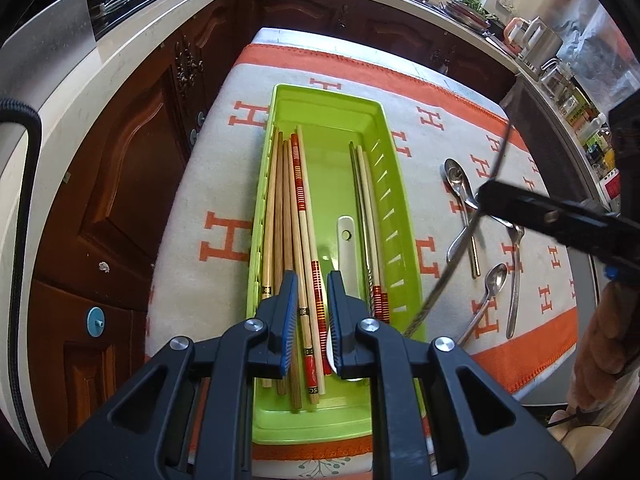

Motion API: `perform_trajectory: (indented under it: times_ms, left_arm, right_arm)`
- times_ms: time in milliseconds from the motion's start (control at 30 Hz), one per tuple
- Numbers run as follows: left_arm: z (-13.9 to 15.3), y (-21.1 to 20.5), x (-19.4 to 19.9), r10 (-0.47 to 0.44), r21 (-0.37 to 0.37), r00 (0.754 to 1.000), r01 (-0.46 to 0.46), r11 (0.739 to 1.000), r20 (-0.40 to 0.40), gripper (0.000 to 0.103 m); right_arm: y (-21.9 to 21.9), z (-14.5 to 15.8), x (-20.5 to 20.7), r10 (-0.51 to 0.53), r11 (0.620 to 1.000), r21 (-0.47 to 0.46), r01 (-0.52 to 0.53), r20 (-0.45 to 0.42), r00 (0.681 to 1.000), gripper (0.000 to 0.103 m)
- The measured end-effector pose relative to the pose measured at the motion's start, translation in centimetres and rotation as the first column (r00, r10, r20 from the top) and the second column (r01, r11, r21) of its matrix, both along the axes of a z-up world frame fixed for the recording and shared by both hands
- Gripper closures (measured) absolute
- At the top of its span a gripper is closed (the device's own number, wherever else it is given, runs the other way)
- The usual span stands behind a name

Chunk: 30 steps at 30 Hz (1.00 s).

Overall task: Organize utensils
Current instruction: 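Lower the metal chopstick into the green tray with the right tool and open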

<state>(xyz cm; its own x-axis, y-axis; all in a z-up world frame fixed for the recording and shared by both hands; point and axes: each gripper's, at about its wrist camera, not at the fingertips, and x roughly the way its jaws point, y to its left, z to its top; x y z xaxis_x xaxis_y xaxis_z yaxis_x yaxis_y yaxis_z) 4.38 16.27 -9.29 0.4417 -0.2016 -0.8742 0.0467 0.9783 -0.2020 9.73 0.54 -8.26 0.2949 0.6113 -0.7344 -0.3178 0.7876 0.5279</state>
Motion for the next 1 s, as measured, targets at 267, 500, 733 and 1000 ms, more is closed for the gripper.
perform_trajectory:
  times_ms: [267, 500, 733, 1000]
  left_arm:
    - [-0.4, 0.1, 0.4, 0.004, -0.003, 1.000, -0.004, 1.000, -0.011, 0.091]
    - [-0.5, -0.4, 0.7, -0.004, -0.005, 1.000, 0.004, 1.000, -0.015, 0.091]
    - [-0.2, -1.6, 0.7, -0.027, -0.011, 1.000, 0.026, 1.000, -0.016, 0.091]
    - [0.3, -4.6, 0.9, -0.083, -0.031, 0.997, 0.082, 0.996, -0.013, 0.091]
  right_arm:
    - [0.0, -4.3, 1.7, -0.050, 0.996, -0.073, 0.046, -0.056, 0.997, 0.068]
    - [-1.2, -4.0, 1.7, -0.067, 0.996, -0.053, 0.065, -0.046, 0.997, 0.066]
    - [-4.1, -3.4, 0.7, -0.111, 0.993, -0.051, 0.109, -0.038, 0.993, 0.066]
    - [-10.1, -3.2, -0.3, -0.214, 0.976, -0.049, 0.213, -0.028, 0.976, 0.066]
